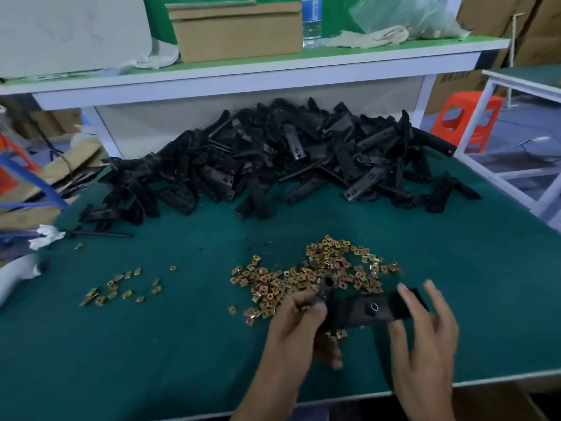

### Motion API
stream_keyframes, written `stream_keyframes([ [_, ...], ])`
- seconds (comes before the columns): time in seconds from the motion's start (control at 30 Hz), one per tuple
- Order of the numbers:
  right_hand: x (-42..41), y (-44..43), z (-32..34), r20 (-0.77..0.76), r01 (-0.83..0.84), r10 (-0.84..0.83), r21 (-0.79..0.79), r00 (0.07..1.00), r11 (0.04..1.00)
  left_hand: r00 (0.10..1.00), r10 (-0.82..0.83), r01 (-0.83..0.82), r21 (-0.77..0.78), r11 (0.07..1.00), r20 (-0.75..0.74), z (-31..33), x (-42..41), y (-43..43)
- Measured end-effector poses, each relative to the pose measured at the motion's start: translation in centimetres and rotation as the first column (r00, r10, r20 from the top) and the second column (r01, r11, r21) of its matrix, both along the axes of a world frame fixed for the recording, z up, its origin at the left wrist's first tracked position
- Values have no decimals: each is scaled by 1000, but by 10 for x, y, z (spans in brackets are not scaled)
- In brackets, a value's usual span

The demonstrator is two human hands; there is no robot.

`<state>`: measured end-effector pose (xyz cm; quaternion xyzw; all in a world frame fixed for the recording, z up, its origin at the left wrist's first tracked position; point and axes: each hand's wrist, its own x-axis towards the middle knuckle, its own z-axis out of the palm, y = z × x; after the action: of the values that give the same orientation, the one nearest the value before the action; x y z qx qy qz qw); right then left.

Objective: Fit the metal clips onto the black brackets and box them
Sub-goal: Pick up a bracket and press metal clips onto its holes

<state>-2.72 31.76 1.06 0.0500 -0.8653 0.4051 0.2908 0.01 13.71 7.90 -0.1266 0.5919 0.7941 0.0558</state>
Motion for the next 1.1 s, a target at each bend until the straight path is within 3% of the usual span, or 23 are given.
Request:
stream_keyframes([
  [0.03,0,-1,0,20,-19,20,-41,1000,999,997,-56,52,-75,996,-45,1,0,-10],
  [0.1,0,-3,1,66,-21,31,-143,997,990,992,-74,30,-388,921,-100,-1,-15,-38],
  [0.13,-1,-4,3,109,-6,28,-199,994,980,990,-43,-41,-568,822,-133,-5,-29,-53],
  [0.2,-3,-9,6,188,11,49,-307,981,952,979,19,-185,-840,510,-204,-13,-62,-84],
  [0.27,-5,-17,6,218,-1,94,-389,971,921,982,47,-191,-938,291,-185,-23,-89,-109],
  [0.33,-7,-25,5,250,4,112,-420,962,908,991,48,-128,-977,170,-122,-33,-107,-120],
  [0.43,-8,-26,1,298,29,92,-378,950,925,997,36,-73,-989,129,-69,-41,-119,-118],
  [0.57,-10,-22,-4,325,48,75,-354,943,934,988,13,-151,-986,72,-151,-45,-129,-116],
  [0.73,-9,-23,-8,321,37,68,-309,945,950,966,12,-259,-953,158,-260,-45,-130,-122],
  [0.93,-10,-23,-7,336,42,59,-286,940,957,994,-70,-70,-979,190,-85,-45,-125,-130],
  [1.1,-10,-24,-6,337,48,53,-285,940,957,986,-133,-80,-981,176,-104,-42,-125,-125],
])
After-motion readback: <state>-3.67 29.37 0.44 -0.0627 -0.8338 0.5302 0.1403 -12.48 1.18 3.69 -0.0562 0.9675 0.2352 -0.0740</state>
